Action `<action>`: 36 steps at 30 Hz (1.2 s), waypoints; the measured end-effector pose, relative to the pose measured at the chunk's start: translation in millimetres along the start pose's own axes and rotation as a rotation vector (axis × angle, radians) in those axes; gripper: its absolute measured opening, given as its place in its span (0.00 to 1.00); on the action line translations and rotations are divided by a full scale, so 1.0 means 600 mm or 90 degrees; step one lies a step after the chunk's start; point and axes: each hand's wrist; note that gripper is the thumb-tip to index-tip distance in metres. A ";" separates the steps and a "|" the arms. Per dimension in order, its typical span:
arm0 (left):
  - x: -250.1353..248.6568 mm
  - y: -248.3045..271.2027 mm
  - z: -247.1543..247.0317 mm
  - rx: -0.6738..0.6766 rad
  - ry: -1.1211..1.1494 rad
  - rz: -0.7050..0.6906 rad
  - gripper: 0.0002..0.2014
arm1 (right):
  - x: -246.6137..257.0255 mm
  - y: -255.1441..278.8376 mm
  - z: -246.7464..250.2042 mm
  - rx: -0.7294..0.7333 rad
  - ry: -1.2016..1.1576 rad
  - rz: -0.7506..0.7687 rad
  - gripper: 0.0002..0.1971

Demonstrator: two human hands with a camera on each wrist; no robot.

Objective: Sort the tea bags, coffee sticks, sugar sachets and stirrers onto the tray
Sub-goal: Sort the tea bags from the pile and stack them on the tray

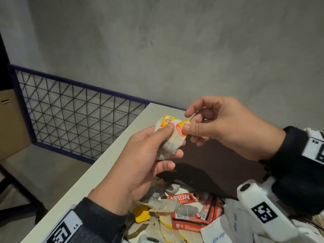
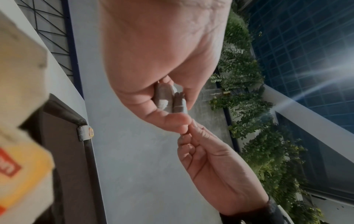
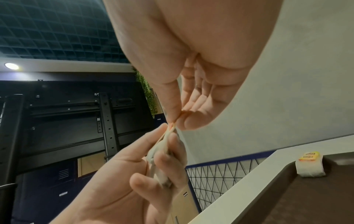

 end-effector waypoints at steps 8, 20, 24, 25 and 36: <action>0.002 0.000 0.000 0.029 -0.014 -0.004 0.11 | -0.001 0.005 -0.007 -0.004 0.004 0.012 0.08; 0.000 0.003 -0.003 0.024 0.001 0.005 0.13 | 0.008 0.005 -0.002 0.028 -0.004 -0.083 0.21; 0.000 0.002 -0.002 0.017 0.020 0.012 0.10 | 0.009 0.001 0.000 0.043 -0.029 -0.097 0.18; -0.001 0.003 -0.002 0.016 0.022 0.012 0.10 | 0.008 0.000 0.000 0.054 -0.036 -0.106 0.17; -0.008 -0.017 0.031 -0.145 0.236 0.004 0.13 | 0.025 -0.111 0.085 0.027 0.024 -0.124 0.03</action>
Point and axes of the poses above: each hand's wrist, its own y-axis away from the middle knuckle, its own z-axis out of the back of the hand, x = y × z, and after that the axes turned 15 degrees about x, right-handed
